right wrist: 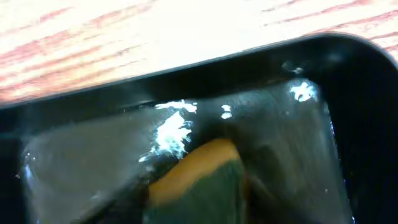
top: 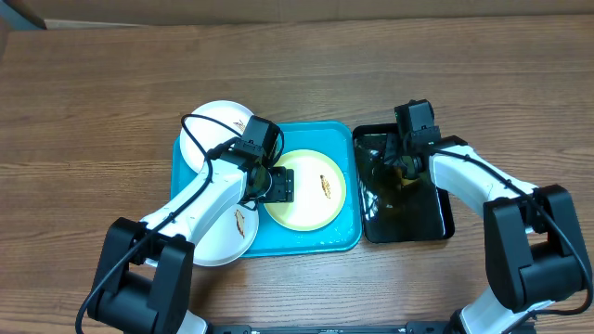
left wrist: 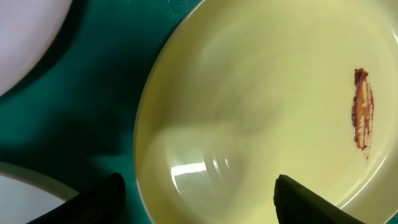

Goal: Clean dirty plates on tray and stack at the side
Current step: 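Lower the right gripper into the black tray and grasp the sponge, then lift the sponge with the right gripper and dip it in water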

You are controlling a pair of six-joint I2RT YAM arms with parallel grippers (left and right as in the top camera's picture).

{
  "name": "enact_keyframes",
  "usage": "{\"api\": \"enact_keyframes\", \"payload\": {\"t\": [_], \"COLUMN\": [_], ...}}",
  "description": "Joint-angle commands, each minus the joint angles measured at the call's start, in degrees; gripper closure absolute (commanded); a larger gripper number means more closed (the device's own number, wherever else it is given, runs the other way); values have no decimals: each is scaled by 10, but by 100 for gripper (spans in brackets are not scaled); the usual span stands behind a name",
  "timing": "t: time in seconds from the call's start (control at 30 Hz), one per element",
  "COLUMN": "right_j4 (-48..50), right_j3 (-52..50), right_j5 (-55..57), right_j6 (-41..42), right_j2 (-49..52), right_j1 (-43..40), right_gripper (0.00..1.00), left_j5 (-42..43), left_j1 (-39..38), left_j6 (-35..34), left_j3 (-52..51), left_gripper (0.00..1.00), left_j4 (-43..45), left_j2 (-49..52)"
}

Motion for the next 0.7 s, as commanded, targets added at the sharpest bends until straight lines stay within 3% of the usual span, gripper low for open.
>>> {"api": "enact_keyframes", "payload": {"t": [0.0, 0.2, 0.4, 0.47, 0.53, 0.63, 0.67], "right_j4": [-23, -108, -131, -134, -134, -135, -135], "right_j3": [36, 40, 14, 13, 13, 15, 15], "right_j5": [6, 7, 7, 6, 6, 6, 7], "right_j6": [9, 2, -2, -2, -2, -2, -2], "right_j2": [-5, -6, -6, -6, -6, -6, -6], "right_j1": [-2, -2, -2, -2, -2, -2, -2], "right_gripper": [34, 33, 36, 46, 65, 87, 90], "left_j5": [4, 4, 4, 4, 4, 4, 4], "left_j1": [2, 2, 2, 2, 2, 2, 2], "left_j6": [-4, -4, -4, -4, -4, -4, -4], "left_j3": [13, 13, 13, 13, 13, 13, 13], "left_gripper": [22, 22, 21, 21, 21, 21, 21], "left_j4": [2, -8, -7, -7, -7, -5, -5], "left_j2": [7, 7, 7, 7, 7, 7, 7]}}
